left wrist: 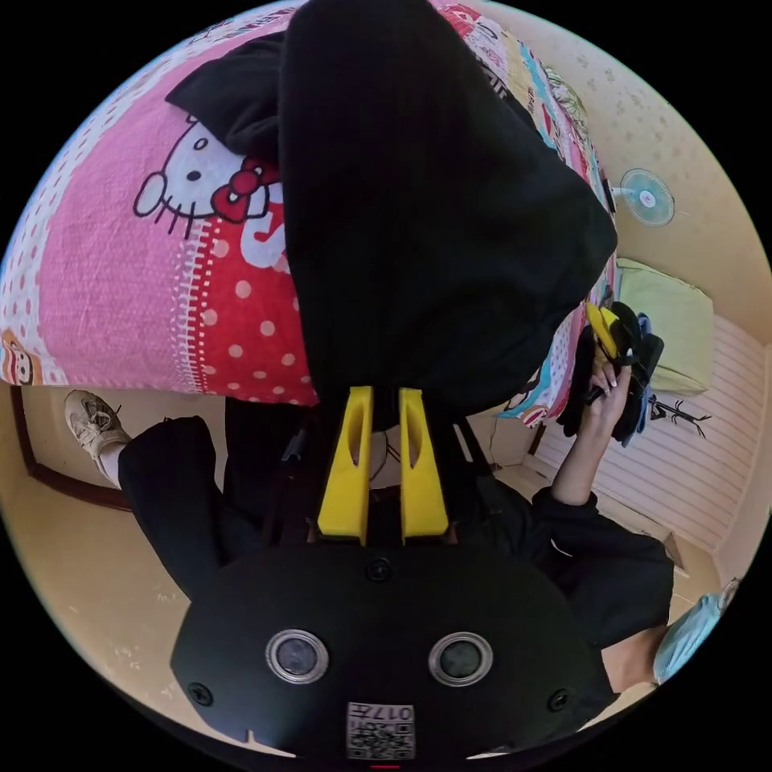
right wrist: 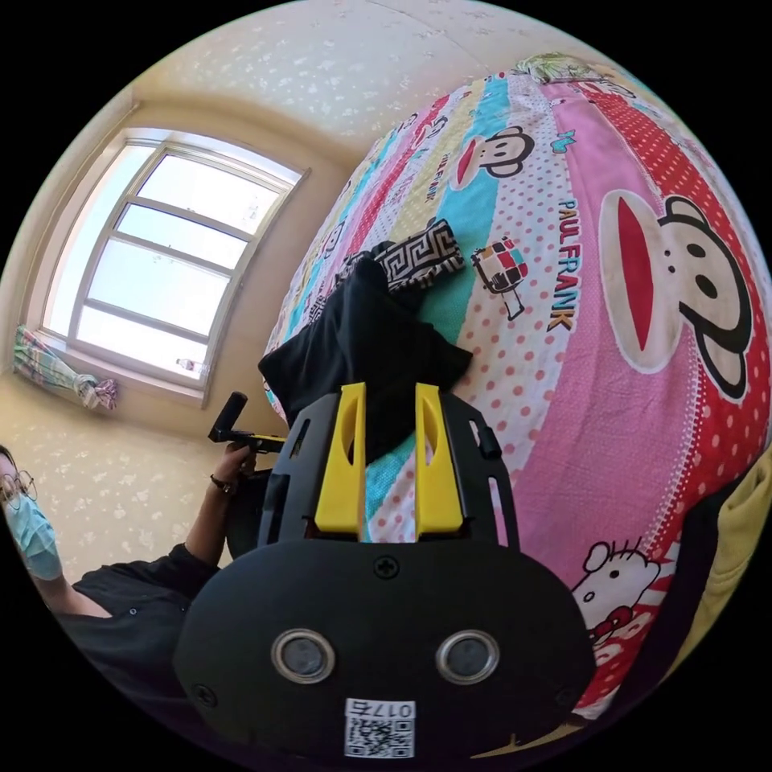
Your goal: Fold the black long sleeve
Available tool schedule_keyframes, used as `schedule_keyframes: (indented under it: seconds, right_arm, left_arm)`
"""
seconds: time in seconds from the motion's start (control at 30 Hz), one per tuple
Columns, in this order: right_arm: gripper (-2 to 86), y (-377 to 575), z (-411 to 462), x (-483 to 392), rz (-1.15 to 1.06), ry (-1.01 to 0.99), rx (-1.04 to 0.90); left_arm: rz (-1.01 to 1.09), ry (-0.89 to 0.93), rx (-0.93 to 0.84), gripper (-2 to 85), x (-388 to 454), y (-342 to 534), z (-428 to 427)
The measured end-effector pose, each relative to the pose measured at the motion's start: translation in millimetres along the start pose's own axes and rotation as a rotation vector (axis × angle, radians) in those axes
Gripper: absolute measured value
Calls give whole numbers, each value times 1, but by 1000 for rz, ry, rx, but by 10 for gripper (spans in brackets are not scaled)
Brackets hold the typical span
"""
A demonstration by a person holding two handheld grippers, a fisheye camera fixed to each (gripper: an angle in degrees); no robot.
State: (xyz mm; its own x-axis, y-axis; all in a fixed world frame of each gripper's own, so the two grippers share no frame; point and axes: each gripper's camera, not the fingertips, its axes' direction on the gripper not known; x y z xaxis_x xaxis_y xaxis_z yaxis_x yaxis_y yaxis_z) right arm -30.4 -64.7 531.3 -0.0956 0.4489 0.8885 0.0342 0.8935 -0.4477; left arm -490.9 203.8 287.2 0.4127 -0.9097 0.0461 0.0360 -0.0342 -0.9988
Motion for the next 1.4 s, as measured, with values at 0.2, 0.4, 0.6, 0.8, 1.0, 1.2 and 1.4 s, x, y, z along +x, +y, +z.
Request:
schedule_keyframes:
  seconds: [0.2, 0.4, 0.6, 0.8, 1.0, 1.2, 1.4]
  right_arm:
    - [110, -5, -11, 8, 1, 134, 13]
    - [115, -24, 9, 25, -39, 32, -48]
    - [100, -26, 54, 2, -111, 126, -140]
    - [97, -23, 33, -17, -155, 177, 6]
    - [124, -40, 60, 6, -134, 293, -141]
    - [50, -35, 51, 8, -102, 230, -176]
    - [30, -26, 34, 20, -32, 142, -126]
  left_arm:
    - [120, 194, 241, 7, 24, 67, -55]
    - [151, 187, 460, -2, 42, 129, -106]
    - [110, 161, 464, -7, 36, 145, -108]
    - [77, 240, 492, -9, 22, 161, -101]
    - [-12, 83, 366, 5, 11, 138, -76]
    - [-36, -3, 60, 108, 8, 91, -44]
    - [-60, -249, -182, 107, 6, 44, -24]
